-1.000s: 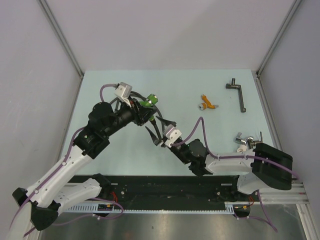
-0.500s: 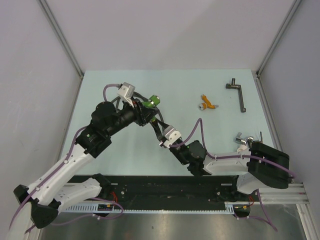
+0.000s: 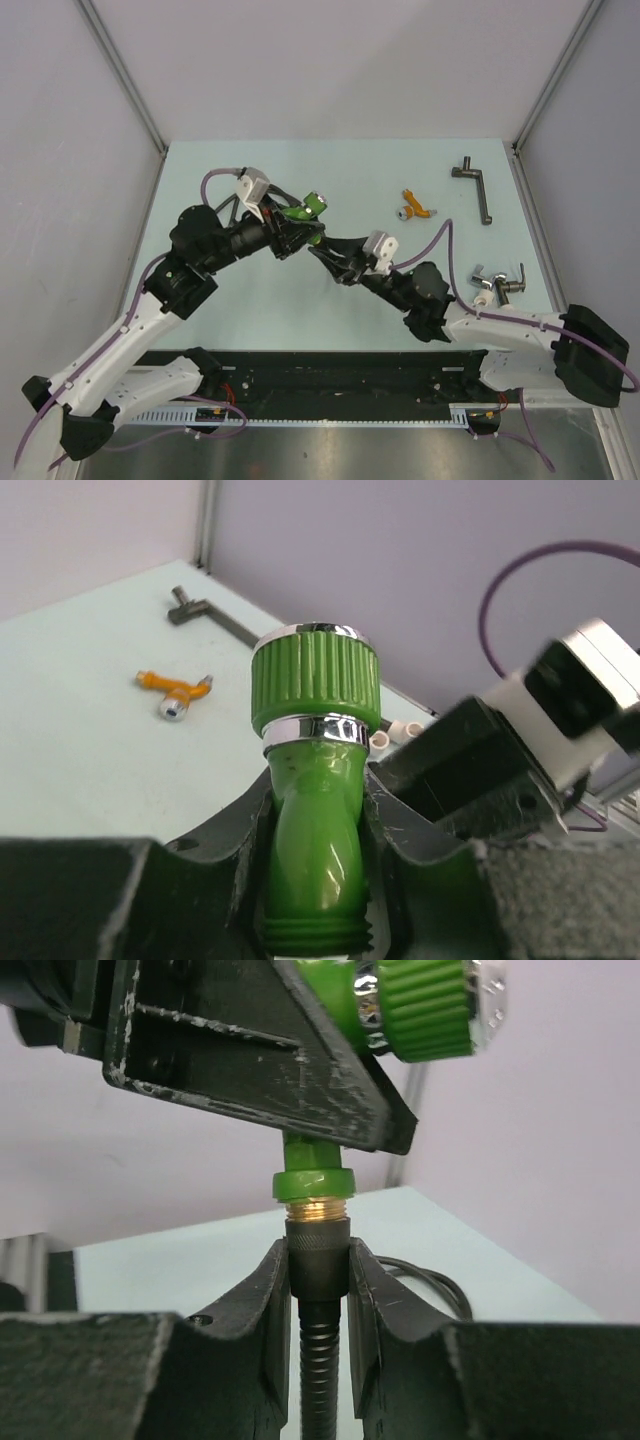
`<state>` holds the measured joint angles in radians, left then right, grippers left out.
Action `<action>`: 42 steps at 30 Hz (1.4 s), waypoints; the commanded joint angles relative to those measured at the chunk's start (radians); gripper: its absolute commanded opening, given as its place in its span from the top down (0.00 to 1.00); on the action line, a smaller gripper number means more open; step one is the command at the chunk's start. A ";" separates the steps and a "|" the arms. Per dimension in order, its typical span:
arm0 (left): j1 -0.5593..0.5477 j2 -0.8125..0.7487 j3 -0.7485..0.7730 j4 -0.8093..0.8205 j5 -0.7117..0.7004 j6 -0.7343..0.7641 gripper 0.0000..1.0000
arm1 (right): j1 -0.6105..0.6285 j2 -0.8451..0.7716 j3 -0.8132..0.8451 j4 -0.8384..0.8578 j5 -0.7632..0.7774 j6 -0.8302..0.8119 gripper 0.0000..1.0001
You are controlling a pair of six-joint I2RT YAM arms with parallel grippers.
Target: Install the water faucets
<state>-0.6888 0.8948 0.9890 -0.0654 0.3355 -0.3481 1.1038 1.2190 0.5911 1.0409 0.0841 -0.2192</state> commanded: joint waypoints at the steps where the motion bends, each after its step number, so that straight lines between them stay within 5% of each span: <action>1: -0.006 -0.010 0.039 0.018 0.230 0.075 1.00 | -0.142 -0.118 0.022 0.034 -0.341 0.312 1.00; 10: -0.005 0.072 0.117 0.061 0.546 0.107 1.00 | -0.369 -0.011 0.056 0.385 -0.821 0.852 1.00; 17: -0.006 0.110 0.155 0.024 0.623 0.176 0.93 | -0.417 0.094 0.098 0.501 -0.870 1.048 1.00; 22: -0.006 0.081 0.183 -0.065 0.420 0.207 0.52 | -0.423 0.086 0.096 0.452 -0.859 0.993 1.00; 28: -0.006 0.036 0.200 -0.174 0.157 0.233 0.27 | -0.423 0.057 0.075 0.378 -0.811 0.925 1.00; 32: -0.006 0.006 0.207 -0.208 0.022 0.219 0.17 | -0.423 0.039 0.065 0.325 -0.785 0.879 1.00; 42: -0.006 -0.016 0.293 -0.312 -0.245 0.150 0.12 | -0.369 -0.050 0.050 0.047 -0.611 0.583 1.00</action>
<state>-0.6899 0.8902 1.1954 -0.3168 0.2508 -0.1654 0.6987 1.2308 0.6346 1.2091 -0.6613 0.5434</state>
